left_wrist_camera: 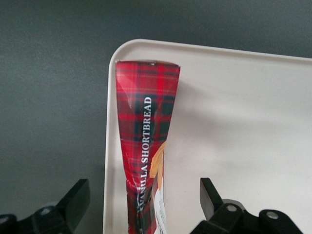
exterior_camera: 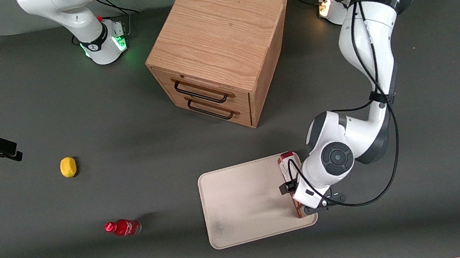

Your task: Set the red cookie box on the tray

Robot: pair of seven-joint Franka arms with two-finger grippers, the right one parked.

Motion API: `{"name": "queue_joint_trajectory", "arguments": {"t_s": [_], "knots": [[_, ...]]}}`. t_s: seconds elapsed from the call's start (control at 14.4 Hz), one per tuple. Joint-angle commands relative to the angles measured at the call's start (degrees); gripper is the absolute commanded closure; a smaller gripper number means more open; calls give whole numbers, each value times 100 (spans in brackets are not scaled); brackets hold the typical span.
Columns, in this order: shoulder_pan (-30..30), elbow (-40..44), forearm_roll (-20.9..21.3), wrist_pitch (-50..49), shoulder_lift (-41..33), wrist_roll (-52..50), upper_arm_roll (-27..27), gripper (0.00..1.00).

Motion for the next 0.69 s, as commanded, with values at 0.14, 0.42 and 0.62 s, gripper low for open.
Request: {"name": "queue_joint_trajectory", "arguments": {"t_s": [0.14, 0.42, 0.62], "knots": [[348, 133, 13, -1020, -373, 192, 17, 0], [866, 45, 31, -2154, -1102, 701, 8, 0], [1480, -925, -39, -2316, -2101, 1404, -1, 0]]}}
